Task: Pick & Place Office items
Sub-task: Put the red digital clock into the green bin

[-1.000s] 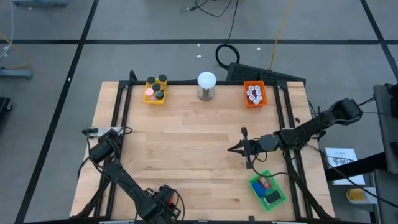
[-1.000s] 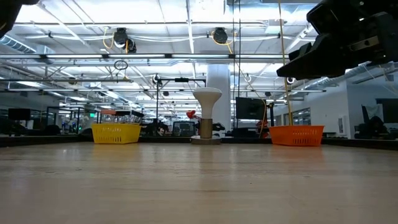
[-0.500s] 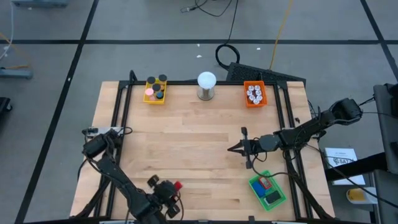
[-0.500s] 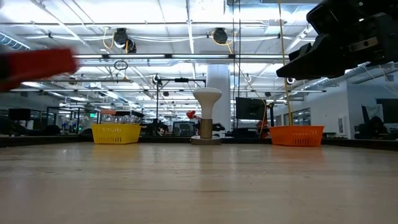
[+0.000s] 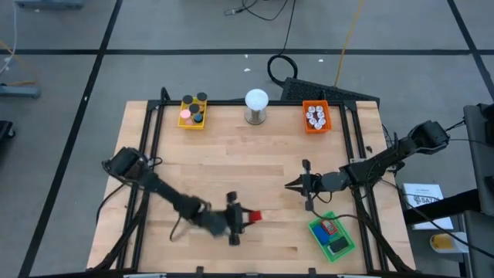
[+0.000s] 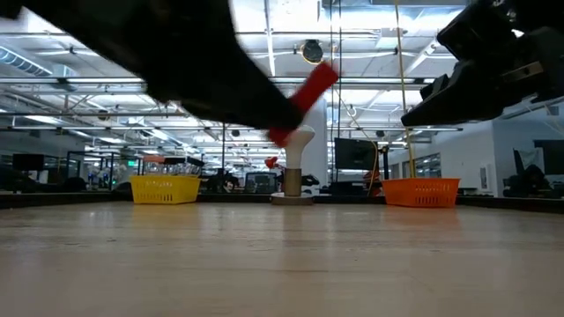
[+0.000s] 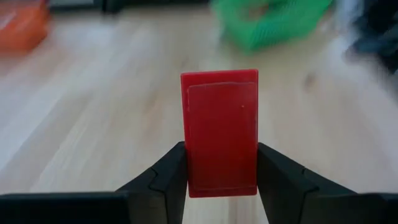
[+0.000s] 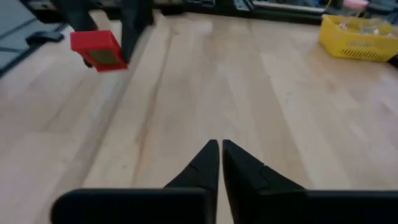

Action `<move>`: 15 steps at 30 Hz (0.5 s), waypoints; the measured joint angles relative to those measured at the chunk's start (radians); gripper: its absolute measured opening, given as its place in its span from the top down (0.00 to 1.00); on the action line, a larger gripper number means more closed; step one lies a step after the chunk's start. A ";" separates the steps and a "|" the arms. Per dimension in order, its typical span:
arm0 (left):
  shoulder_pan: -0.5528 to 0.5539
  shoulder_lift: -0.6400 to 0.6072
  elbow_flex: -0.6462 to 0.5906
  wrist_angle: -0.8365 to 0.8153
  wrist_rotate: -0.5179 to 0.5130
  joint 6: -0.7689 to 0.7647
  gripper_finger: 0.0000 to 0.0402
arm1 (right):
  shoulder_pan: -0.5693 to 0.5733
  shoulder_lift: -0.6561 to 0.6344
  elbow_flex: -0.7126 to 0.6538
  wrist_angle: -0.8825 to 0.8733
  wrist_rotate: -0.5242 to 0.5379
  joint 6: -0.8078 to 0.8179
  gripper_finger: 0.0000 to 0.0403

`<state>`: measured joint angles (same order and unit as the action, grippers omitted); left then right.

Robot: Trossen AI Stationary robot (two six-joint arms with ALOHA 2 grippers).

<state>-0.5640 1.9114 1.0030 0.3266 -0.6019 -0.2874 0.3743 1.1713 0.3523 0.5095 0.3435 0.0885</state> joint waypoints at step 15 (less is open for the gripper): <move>0.338 -0.001 -0.260 0.791 0.455 0.363 0.61 | 0.053 0.215 0.000 0.552 0.154 0.040 0.49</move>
<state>-0.2262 1.9102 0.7425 1.1176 -0.1469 0.0755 0.4274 1.3862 0.3523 1.0616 0.4980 0.1289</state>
